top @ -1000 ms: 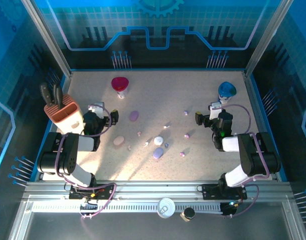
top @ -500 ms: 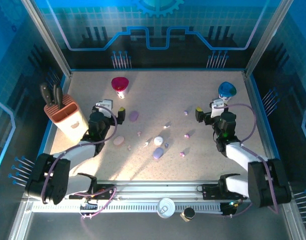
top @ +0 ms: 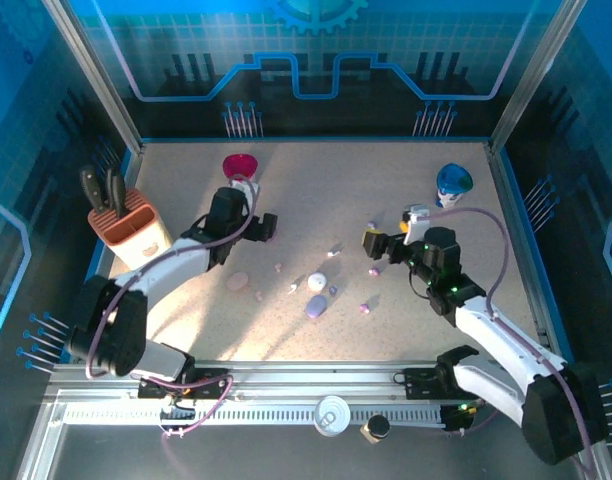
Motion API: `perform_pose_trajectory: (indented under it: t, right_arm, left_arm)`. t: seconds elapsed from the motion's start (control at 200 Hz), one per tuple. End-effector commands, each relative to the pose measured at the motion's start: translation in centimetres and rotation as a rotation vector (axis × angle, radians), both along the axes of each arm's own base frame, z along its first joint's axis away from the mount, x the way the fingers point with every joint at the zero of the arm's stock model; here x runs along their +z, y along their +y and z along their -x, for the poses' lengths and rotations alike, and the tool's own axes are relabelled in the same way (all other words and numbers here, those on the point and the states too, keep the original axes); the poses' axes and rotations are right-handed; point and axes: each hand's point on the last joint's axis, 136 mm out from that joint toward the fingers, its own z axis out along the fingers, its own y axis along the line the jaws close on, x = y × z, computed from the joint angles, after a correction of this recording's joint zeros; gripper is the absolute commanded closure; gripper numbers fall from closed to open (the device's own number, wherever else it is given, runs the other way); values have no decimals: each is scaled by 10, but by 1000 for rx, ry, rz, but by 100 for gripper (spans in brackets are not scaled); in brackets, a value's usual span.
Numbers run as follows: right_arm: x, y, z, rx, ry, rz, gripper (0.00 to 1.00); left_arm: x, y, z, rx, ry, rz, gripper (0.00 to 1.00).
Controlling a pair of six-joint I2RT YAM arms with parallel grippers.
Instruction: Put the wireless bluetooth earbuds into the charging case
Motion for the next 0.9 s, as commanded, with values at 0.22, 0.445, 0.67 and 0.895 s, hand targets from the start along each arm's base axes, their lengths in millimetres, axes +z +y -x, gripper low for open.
perform_pose_trajectory:
  t: [0.22,0.445,0.67,0.895]
  right_arm:
    - [-19,92,27,270,77,28,0]
    - [-23,113,27,310,77,20,0]
    - [-29,113,26,306,97,21,0]
    - [-34,112,25,292,111,18,0]
  left_arm:
    - [-57,-11,17,-45,386,-55,6]
    - [-80,-10,12,-36,480,-105,16]
    - [-96,-11,2,-24,526,-124,26]
    - [-103,-20,-2,-46,538,-93,38]
